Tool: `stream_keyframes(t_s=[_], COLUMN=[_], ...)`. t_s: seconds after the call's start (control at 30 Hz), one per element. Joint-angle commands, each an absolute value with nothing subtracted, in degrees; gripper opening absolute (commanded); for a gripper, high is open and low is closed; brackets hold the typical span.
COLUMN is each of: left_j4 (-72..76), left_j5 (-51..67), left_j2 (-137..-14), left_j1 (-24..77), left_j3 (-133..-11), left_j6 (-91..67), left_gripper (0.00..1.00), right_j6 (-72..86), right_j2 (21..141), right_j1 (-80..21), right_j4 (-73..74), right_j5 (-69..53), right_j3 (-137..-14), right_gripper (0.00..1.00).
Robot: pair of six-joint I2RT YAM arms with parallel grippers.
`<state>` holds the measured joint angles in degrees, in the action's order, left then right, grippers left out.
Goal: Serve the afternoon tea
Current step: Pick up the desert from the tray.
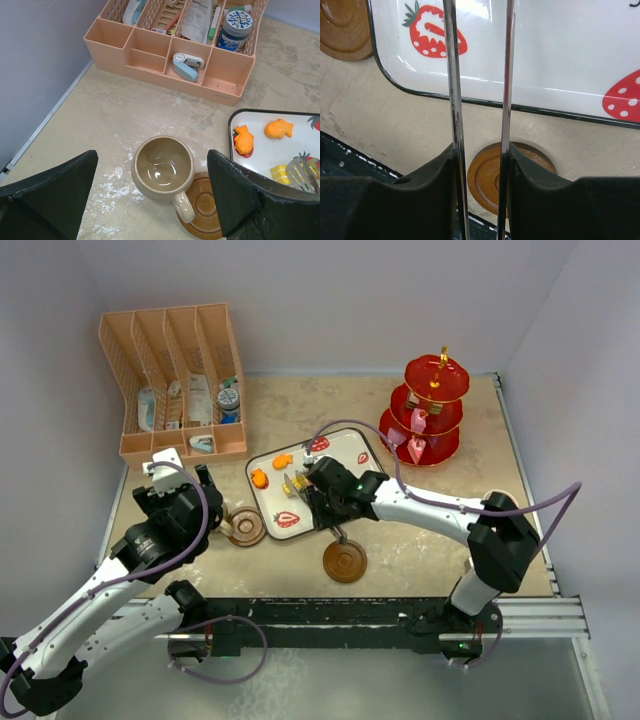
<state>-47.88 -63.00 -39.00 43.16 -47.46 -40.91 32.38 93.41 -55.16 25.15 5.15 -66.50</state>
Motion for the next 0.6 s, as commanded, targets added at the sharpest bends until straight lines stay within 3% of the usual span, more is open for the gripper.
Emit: stream_keyframes(t_s=[0.0, 0.57], left_j4=[-46.9, -46.8], left_j5=[-63.2, -63.1], left_j2=[-38.9, -38.8], left_j1=[43.0, 43.0], left_j3=[-49.4, -49.3], left_j6=[-40.4, -40.2], left_gripper=[0.88, 0.88], right_j6=[30.6, 27.8], right_j2=[92.2, 98.9], right_j1=[-54.1, -52.7], right_j4=[22.1, 23.6], right_j5=[2.2, -1.0], right_j3=[-65.9, -72.1], right_gripper=[0.39, 0.38])
